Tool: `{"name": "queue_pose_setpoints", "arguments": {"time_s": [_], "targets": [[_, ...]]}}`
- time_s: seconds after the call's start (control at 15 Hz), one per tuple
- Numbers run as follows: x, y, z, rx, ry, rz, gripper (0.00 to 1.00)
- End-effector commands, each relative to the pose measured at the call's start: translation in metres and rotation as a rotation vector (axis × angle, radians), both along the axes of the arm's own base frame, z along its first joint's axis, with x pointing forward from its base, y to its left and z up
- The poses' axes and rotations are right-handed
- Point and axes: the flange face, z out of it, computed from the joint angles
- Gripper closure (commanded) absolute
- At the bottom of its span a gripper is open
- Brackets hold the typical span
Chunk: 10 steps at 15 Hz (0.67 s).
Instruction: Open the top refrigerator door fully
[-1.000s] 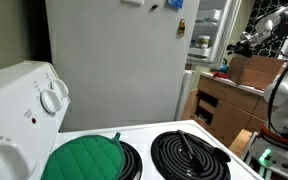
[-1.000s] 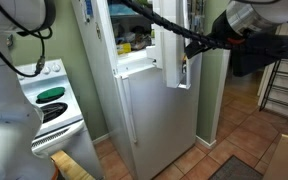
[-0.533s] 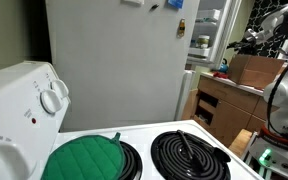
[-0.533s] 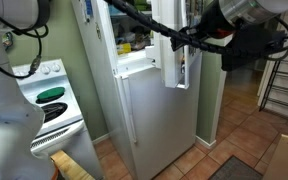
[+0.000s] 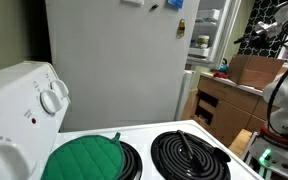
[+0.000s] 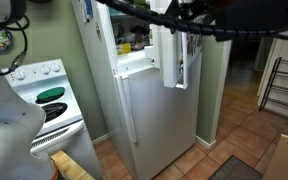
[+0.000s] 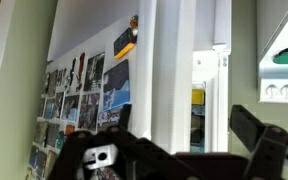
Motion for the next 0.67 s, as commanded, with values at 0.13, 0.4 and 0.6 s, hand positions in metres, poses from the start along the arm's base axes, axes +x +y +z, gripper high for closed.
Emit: {"name": "queue_pose_setpoints", "arguments": {"time_s": [0.13,0.4,0.6], "targets": [[-0.07,0.038,0.056,0.053,0.101,-0.03,0.0],[-0.077,0.046,0.07,0.064,0.072,-0.011,0.0],[-0.08,0.048,0.072,0.068,0.073,-0.013,0.0]]}}
